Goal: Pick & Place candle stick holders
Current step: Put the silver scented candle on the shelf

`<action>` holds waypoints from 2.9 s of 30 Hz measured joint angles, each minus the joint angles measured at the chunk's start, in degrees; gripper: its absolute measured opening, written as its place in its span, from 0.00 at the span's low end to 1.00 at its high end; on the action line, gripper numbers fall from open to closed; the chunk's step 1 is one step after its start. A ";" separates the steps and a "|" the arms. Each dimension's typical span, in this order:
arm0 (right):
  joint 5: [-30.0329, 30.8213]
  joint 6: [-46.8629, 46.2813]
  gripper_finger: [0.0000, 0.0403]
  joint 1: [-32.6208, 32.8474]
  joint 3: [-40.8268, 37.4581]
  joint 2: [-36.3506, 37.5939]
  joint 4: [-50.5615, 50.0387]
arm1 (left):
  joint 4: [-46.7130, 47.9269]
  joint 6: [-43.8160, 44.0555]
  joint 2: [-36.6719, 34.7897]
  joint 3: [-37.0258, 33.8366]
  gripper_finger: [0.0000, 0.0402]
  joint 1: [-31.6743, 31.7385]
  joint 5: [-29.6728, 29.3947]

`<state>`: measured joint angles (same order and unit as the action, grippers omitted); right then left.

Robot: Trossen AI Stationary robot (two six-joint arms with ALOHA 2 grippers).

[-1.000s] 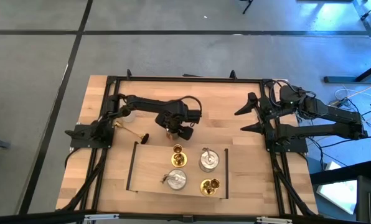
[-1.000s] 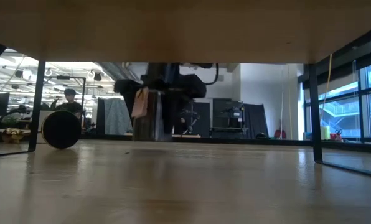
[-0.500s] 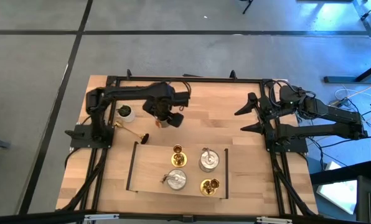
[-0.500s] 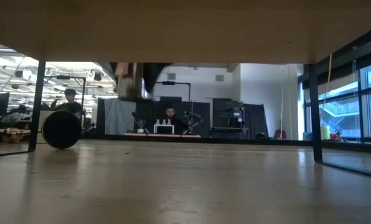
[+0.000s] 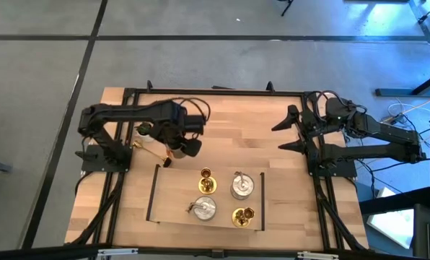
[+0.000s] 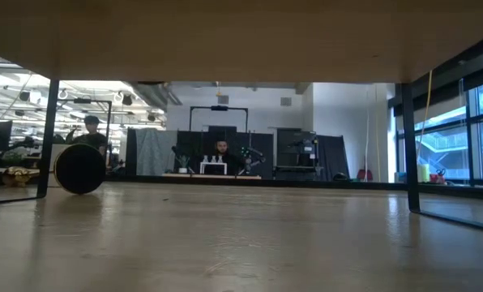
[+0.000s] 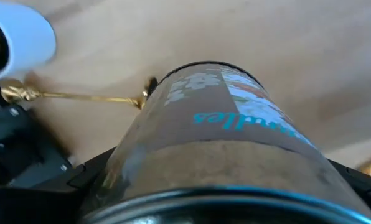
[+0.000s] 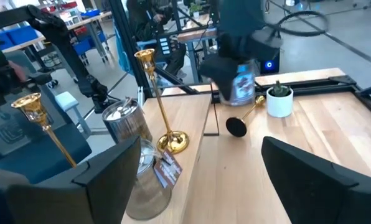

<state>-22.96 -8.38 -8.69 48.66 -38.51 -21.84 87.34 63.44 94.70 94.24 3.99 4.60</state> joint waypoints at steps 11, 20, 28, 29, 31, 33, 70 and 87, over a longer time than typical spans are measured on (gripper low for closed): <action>0.44 -1.27 0.84 0.00 0.00 -1.67 3.85 | 1.31 6.35 -0.11 2.27 0.89 -9.52 -0.77; -3.14 -3.93 0.84 0.11 0.00 -2.64 3.90 | 2.86 -1.33 -0.23 2.29 0.89 -13.49 -2.55; -3.83 -8.42 0.84 0.13 0.00 -2.62 3.91 | 2.69 -11.77 -1.22 2.29 0.89 -16.94 -3.52; -3.82 -8.95 0.84 0.14 0.00 -2.64 3.89 | 2.71 -13.01 -1.26 2.29 0.89 -17.46 -3.75; -3.82 -9.20 0.84 0.21 0.00 -2.64 3.88 | 2.68 -15.50 -1.26 2.29 0.89 -18.62 -3.87; -3.46 -9.20 0.84 0.28 0.00 -2.64 3.88 | 2.70 -17.76 -1.27 2.29 0.89 -19.82 -3.83; 5.38 -11.80 0.84 6.01 0.00 -5.85 5.35 | 1.01 -36.35 -1.11 1.37 0.89 -25.05 -7.36; 5.38 -11.75 0.84 6.16 0.00 -5.85 6.46 | -2.53 -36.37 -1.03 -3.17 0.89 -25.05 -5.51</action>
<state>-17.58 -20.13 -2.52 48.66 -44.36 -15.38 84.81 27.07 93.67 91.07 -21.06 -0.90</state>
